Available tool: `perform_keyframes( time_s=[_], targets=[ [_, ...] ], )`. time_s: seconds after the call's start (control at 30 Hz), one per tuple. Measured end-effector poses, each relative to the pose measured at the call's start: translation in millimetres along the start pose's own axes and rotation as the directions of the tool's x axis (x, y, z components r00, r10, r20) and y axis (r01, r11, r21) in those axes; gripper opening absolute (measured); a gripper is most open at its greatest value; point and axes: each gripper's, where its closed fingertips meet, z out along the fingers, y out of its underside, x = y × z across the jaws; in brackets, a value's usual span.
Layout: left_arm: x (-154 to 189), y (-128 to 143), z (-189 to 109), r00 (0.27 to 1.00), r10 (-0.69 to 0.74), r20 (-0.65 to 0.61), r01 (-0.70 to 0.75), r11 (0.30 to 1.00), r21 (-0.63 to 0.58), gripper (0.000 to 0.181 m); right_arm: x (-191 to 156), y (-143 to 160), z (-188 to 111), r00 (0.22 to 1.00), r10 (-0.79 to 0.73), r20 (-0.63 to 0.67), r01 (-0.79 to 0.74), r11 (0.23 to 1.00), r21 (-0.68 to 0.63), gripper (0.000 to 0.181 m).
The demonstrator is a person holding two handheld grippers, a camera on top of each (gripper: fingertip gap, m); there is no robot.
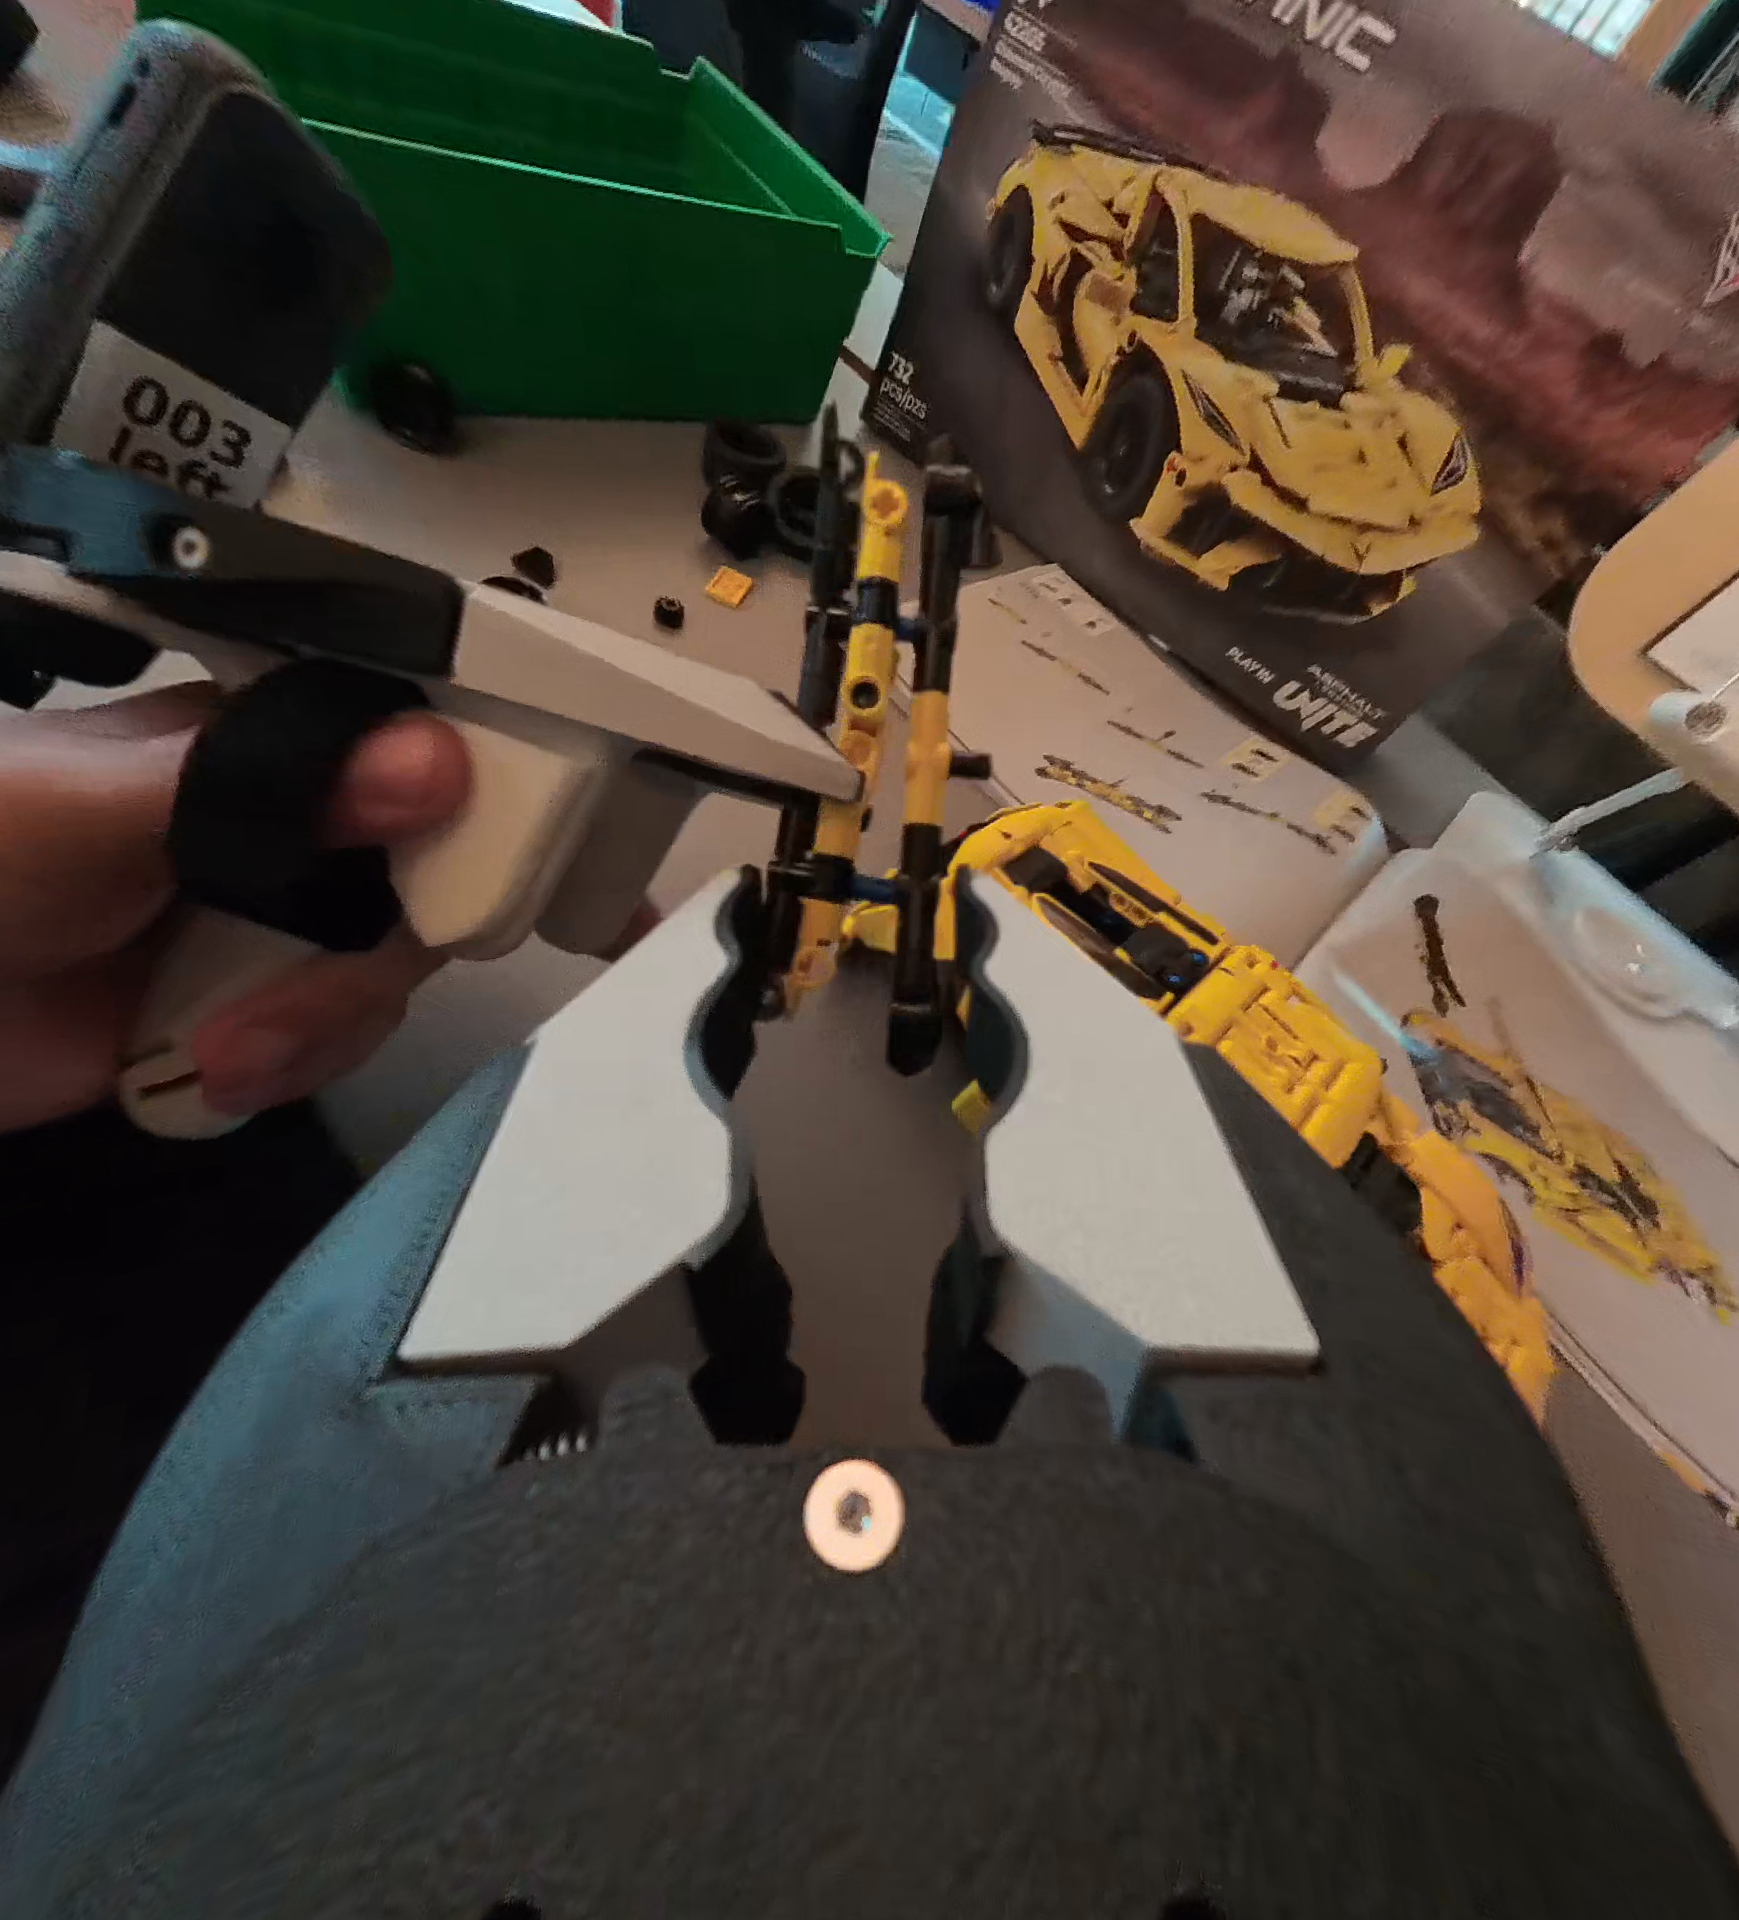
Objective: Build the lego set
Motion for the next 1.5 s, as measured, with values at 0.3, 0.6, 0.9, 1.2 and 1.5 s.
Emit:
perform_keyframes(
  time_s=[0.3, 0.6, 0.9, 1.2, 1.5],
  targets=[
    [0.7, 2.7, 0.7, 1.0, -0.005, -0.005, 0.005, 1.0, -0.018, 0.024, -3.0, 5.5, 2.2, 0.999, -0.038, 0.015, 0.038, 0.999, -0.037, 0.035],
    [2.3, 9.2, 3.4, 0.999, -0.033, -0.029, 0.031, 0.998, -0.055, 0.024, 0.7, 9.3, -2.8, 0.995, -0.088, 0.054, 0.091, 0.994, -0.053, 0.032],
    [-7.0, 8.2, 1.6, 0.999, 0.001, 0.054, 0.001, 0.999, -0.046, 0.023, -4.0, 15.0, 7.0, 0.989, 0.038, 0.146, -0.028, 0.997, -0.068, 0.035],
    [0.5, 12.2, 4.8, 0.999, 0.03, 0.021, -0.029, 0.997, -0.066, 0.024, -1.8, 22.4, 11.1, 0.995, -0.039, 0.093, 0.051, 0.991, -0.127, 0.036],
    [-1.2, 14.6, 5.6, 0.999, 0.034, 0.03, -0.032, 0.997, -0.076, 0.024, 0.4, 25.5, 12.2, 0.987, -0.124, 0.106, 0.137, 0.983, -0.119, 0.034]
  ],
)
